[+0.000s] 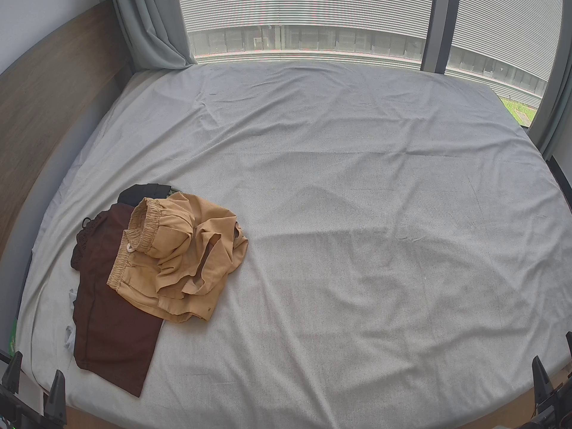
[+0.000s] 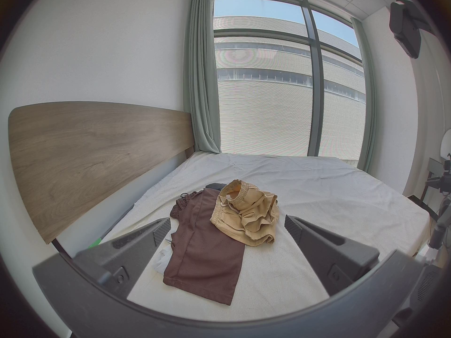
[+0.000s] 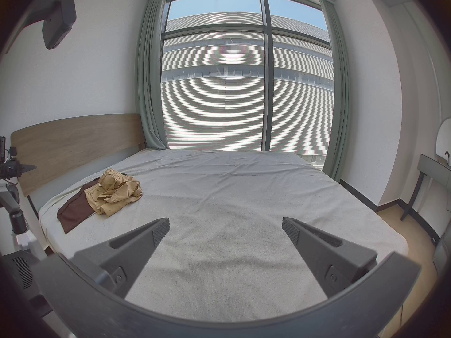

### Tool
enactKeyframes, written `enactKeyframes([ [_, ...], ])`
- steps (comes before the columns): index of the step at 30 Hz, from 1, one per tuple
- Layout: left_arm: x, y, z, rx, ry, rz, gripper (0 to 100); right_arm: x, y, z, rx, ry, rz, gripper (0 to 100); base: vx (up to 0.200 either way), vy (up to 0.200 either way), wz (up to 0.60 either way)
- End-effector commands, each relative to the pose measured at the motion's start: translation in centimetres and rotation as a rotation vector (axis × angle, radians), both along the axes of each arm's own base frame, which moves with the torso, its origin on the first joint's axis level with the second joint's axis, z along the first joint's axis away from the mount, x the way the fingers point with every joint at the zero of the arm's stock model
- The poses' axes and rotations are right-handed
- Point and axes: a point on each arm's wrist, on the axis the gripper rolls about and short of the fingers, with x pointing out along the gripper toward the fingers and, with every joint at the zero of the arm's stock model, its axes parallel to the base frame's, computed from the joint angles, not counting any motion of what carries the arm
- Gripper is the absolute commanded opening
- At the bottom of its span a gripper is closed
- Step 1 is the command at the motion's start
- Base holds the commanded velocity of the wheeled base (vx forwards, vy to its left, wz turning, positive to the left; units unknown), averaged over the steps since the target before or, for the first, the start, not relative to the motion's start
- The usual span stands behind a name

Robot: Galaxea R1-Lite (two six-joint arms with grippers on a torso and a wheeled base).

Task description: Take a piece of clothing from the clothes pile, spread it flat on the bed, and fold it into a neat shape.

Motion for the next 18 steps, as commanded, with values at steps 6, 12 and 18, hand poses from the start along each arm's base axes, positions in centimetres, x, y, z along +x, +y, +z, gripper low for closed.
enactKeyframes([
  [6,0.0,0.0,-0.5,-0.001,0.001,0.003,100,0.0,0.0,-0.5,0.003,0.003,0.001,100,0.0,0.0,0.0],
  [12,0.0,0.0,-0.5,-0.001,-0.001,0.003,100,0.0,0.0,-0.5,0.001,0.005,0.001,100,0.0,0.0,0.0],
  [18,-0.6,0.0,1.8,-0.013,-0.127,0.005,100,0.0,0.0,-0.5,0.001,0.003,0.001,100,0.0,0.0,0.0],
])
